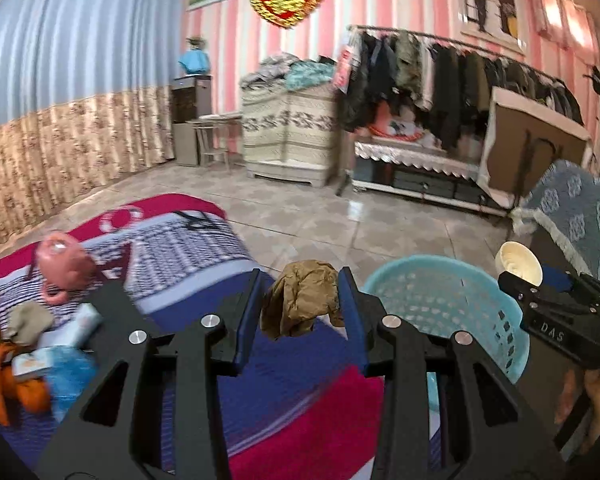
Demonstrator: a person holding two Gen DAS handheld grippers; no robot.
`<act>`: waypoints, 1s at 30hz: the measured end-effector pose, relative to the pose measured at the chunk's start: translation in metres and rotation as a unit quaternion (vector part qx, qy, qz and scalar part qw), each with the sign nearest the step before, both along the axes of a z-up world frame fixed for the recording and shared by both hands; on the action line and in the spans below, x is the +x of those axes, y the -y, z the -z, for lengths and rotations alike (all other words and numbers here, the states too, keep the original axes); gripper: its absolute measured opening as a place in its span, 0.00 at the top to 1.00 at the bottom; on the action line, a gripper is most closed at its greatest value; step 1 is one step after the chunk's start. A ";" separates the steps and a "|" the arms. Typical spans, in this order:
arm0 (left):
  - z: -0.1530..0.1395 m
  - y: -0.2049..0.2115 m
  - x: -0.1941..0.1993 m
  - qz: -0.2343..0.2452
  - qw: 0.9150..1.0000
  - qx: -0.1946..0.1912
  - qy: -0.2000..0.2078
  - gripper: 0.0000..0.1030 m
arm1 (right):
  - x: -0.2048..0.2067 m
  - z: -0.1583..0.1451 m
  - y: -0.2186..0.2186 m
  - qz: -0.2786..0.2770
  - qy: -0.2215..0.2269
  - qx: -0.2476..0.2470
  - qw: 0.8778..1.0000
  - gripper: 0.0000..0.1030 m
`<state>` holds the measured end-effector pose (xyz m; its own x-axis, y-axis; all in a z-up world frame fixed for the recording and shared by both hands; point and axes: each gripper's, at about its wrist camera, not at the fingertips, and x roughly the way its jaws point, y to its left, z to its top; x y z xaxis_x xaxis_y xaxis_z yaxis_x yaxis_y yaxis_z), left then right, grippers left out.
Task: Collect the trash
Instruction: 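Carry cloth and lid to the blue basket and open both tools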
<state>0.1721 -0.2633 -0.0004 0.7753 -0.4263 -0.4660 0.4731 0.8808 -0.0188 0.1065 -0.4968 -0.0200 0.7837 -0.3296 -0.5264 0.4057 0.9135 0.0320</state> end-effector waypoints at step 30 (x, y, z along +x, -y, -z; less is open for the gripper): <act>0.036 0.048 0.041 -0.017 0.999 0.007 -0.043 0.08 | 0.000 0.031 0.031 0.036 -0.010 0.034 0.999 0.41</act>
<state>0.2126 -0.3118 -0.0368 0.7460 -0.3935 -0.5372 0.4398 0.8969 -0.0464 0.1068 -0.5277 -0.0514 0.7491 -0.3469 -0.5643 0.4708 0.8781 0.0853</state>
